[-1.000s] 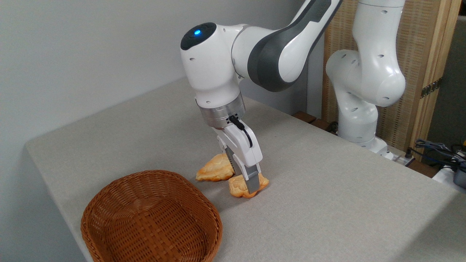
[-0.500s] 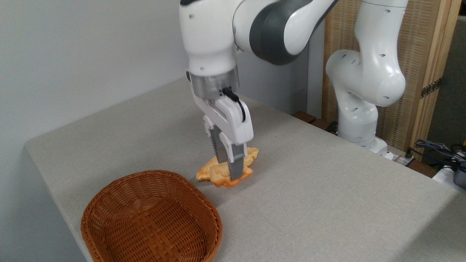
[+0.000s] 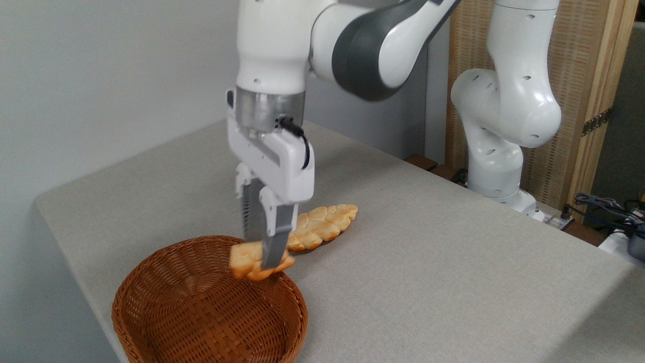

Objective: Put bread into the basket
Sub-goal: 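Lift the bun and carry it over the wicker basket, then lower the bun into the basket and open the gripper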

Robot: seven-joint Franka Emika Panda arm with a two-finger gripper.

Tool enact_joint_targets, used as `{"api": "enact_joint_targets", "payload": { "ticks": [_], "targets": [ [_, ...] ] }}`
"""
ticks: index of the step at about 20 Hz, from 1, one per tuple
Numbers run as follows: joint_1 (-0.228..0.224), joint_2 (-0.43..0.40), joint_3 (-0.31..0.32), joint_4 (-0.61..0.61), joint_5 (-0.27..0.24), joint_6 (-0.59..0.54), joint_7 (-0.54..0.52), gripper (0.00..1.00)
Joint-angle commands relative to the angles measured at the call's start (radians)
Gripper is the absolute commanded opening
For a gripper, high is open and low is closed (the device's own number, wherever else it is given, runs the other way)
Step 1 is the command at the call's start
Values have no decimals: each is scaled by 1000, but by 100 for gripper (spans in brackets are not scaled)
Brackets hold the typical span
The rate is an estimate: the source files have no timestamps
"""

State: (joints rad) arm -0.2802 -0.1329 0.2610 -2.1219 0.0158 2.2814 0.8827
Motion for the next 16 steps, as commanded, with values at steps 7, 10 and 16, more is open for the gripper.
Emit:
{"api": "enact_joint_targets", "payload": {
  "ticks": [7, 10, 16],
  "targets": [
    [-7, 130, 1, 20, -80, 171, -82, 98],
    [-7, 134, 0, 22, -80, 173, -82, 100],
    [-7, 131, -2, 22, -82, 173, -84, 100]
  ]
}}
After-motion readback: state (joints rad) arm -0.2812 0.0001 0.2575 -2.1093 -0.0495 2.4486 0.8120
